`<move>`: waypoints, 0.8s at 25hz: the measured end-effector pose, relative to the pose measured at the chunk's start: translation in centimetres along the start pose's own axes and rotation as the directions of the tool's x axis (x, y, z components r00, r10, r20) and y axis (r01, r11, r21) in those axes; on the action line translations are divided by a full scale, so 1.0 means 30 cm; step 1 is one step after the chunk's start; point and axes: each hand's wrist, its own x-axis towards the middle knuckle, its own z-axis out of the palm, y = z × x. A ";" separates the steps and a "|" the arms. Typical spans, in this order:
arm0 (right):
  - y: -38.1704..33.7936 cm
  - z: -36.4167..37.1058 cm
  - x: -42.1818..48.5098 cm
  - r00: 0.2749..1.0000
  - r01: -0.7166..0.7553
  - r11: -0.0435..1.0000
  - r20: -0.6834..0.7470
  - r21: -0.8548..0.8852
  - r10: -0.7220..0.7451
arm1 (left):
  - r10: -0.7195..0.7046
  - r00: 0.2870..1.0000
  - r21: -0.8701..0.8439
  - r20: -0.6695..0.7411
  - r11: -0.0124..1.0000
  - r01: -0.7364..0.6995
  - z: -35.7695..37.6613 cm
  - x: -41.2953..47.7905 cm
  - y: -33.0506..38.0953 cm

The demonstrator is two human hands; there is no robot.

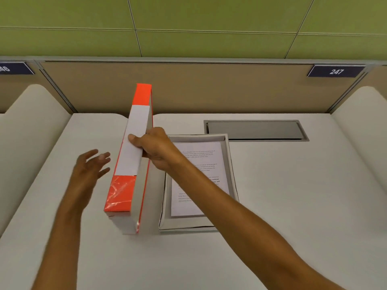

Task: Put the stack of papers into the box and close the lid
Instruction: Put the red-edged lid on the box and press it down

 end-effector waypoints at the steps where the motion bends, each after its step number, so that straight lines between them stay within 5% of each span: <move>1: -0.020 -0.029 -0.029 1.000 -0.017 0.999 0.000 0.041 0.017 | -0.006 1.000 0.029 -0.021 1.000 0.006 0.031 0.016 -0.050; 3: -0.058 -0.088 -0.079 0.999 -0.036 0.992 0.018 0.121 0.034 | -0.108 0.994 0.047 -0.019 0.993 0.108 0.081 0.046 -0.129; 6: -0.083 -0.196 -0.138 0.998 -0.044 0.976 0.061 0.213 0.032 | -0.386 0.896 -0.097 0.222 0.905 0.414 0.148 0.068 -0.223; 8: -0.078 -0.290 -0.170 0.998 -0.028 0.973 0.067 0.229 0.013 | -0.393 0.869 -0.156 0.300 0.878 0.452 0.182 0.071 -0.255; 12: -0.031 -0.527 -0.212 0.993 0.052 0.998 -0.100 -0.030 -0.055 | -0.277 0.920 -0.166 0.279 0.929 0.330 0.253 0.055 -0.227; 15: 0.056 -0.669 -0.230 0.940 0.023 0.954 -0.317 -0.297 -0.122 | -0.146 0.969 0.006 0.200 0.989 0.148 0.329 0.048 -0.197; 20: 0.254 -0.800 -0.208 0.819 -0.111 0.890 -0.548 -0.441 -0.170 | -0.008 0.978 0.326 0.208 0.943 -0.062 0.481 0.027 -0.190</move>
